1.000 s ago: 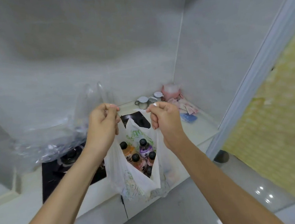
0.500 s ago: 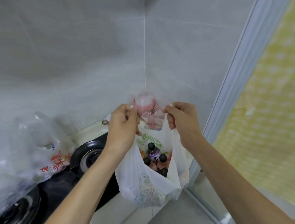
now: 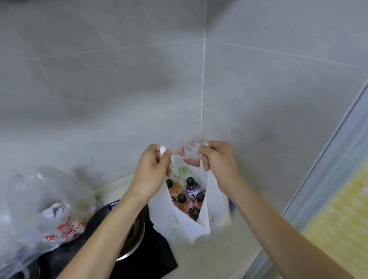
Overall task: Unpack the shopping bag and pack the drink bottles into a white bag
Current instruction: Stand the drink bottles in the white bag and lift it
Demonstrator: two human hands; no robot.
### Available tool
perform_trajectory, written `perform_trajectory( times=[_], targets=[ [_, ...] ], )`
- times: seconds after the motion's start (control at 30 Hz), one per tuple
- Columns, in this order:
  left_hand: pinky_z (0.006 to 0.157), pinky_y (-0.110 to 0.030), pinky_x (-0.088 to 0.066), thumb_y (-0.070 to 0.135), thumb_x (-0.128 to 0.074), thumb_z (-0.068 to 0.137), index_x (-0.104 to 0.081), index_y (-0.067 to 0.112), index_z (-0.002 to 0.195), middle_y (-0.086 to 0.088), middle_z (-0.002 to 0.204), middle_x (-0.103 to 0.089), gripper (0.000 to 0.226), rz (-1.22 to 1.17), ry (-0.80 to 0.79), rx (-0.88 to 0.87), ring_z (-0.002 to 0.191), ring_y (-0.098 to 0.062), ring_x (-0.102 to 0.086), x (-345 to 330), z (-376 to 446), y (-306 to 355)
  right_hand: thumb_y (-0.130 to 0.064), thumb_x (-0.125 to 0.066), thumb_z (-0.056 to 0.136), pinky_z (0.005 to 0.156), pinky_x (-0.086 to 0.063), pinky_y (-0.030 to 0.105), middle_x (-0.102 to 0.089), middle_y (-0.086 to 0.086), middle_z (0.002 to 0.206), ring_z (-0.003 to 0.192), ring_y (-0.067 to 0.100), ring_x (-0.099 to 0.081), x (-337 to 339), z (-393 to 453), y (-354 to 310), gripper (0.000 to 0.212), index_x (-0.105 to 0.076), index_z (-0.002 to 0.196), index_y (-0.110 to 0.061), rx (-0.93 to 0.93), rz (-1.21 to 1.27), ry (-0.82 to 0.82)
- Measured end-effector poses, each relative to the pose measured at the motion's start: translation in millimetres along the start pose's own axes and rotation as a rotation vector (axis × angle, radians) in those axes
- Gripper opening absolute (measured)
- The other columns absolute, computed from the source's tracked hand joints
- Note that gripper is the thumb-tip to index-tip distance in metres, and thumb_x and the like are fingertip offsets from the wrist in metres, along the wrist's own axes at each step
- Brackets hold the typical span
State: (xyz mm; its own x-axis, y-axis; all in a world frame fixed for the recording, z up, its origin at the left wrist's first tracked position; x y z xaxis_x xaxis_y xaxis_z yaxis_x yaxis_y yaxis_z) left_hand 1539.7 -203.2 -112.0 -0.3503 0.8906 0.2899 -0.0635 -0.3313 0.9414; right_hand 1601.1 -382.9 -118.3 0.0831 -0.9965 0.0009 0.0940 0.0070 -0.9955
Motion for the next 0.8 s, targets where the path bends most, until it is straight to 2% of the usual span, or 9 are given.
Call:
perform_trajectory(
  times=[0.07,0.13,0.23,0.37,0.47,0.57,0.63,0.8],
  targets=[
    [0.072,-0.039,-0.052,0.025,-0.054,0.106,-0.054,-0.002,0.1,-0.005,0.07,-0.058,0.027,0.023,0.062,0.025,0.06,-0.017,-0.063,-2,14,-4,0.004,-0.057,0.09,0.05,-0.035,0.025,-0.04,0.005,0.049,0.046,0.016,-0.037,-3,25,6,0.027,-0.053,0.064,0.008,0.008,-0.012,-0.051],
    [0.077,-0.044,-0.053,0.028,-0.055,0.105,-0.055,0.0,0.1,-0.003,0.068,-0.061,0.028,0.042,0.118,0.053,0.062,-0.018,-0.064,-4,28,-9,0.004,-0.058,0.089,0.049,-0.034,0.024,-0.04,0.006,0.048,0.045,0.016,-0.037,-8,50,15,0.031,-0.05,0.059,0.002,0.009,-0.007,-0.095],
    [0.085,-0.05,-0.054,0.03,-0.056,0.104,-0.055,0.001,0.102,-0.002,0.067,-0.065,0.029,0.069,0.165,0.092,0.066,-0.02,-0.067,-7,44,-18,0.0,-0.059,0.09,0.051,-0.035,0.027,-0.044,0.012,0.05,0.045,0.017,-0.04,-15,79,28,0.026,-0.054,0.067,0.011,-0.001,-0.017,-0.157],
    [0.086,-0.05,-0.056,0.024,-0.055,0.105,-0.055,0.002,0.106,0.003,0.068,-0.065,0.022,0.016,0.233,0.119,0.067,-0.017,-0.068,-6,52,-32,0.003,-0.055,0.095,0.049,-0.041,0.022,-0.046,0.006,0.047,0.045,0.017,-0.042,-27,101,42,0.025,-0.062,0.072,0.008,0.014,-0.028,-0.276],
    [0.082,-0.043,-0.057,0.021,-0.054,0.105,-0.054,0.001,0.106,-0.004,0.076,-0.064,0.02,0.004,0.243,0.121,0.067,-0.018,-0.069,-7,57,-36,0.003,-0.055,0.096,0.05,-0.042,0.024,-0.048,0.005,0.048,0.045,0.017,-0.043,-32,112,48,0.03,-0.061,0.067,-0.001,0.027,-0.023,-0.318],
    [0.068,-0.031,-0.055,0.017,-0.051,0.107,-0.052,0.001,0.101,-0.008,0.076,-0.062,0.016,0.003,0.256,0.127,0.064,-0.017,-0.067,-6,59,-43,0.004,-0.055,0.096,0.049,-0.042,0.021,-0.051,0.006,0.051,0.045,0.015,-0.047,-37,115,57,0.035,-0.059,0.063,-0.007,0.017,-0.017,-0.373],
    [0.062,-0.023,-0.052,0.014,-0.047,0.108,-0.051,0.002,0.1,-0.01,0.075,-0.06,0.015,-0.004,0.253,0.155,0.061,-0.013,-0.066,-6,58,-50,0.003,-0.055,0.097,0.051,-0.044,0.02,-0.054,0.005,0.052,0.047,0.015,-0.05,-40,113,62,0.036,-0.058,0.063,-0.007,0.017,-0.034,-0.415],
    [0.057,-0.02,-0.05,0.013,-0.043,0.11,-0.052,-0.006,0.106,-0.006,0.067,-0.059,0.022,0.016,0.279,0.163,0.057,-0.014,-0.063,-4,61,-61,0.002,-0.055,0.098,0.052,-0.047,0.022,-0.059,0.005,0.054,0.049,0.018,-0.054,-43,118,74,0.026,-0.063,0.073,0.0,-0.011,-0.031,-0.411]
  ],
)
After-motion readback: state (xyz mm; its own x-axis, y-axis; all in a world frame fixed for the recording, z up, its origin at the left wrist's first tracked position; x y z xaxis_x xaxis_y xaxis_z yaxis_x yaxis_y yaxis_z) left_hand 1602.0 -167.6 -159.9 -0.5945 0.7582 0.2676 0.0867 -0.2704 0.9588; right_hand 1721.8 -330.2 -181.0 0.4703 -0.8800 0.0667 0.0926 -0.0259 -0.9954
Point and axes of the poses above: each hand's wrist, its own z-axis towards the middle knuckle, its own x-axis out of the back of the hand, y = z × x, the point moved 5 cm from there along z, towards the middle knuckle
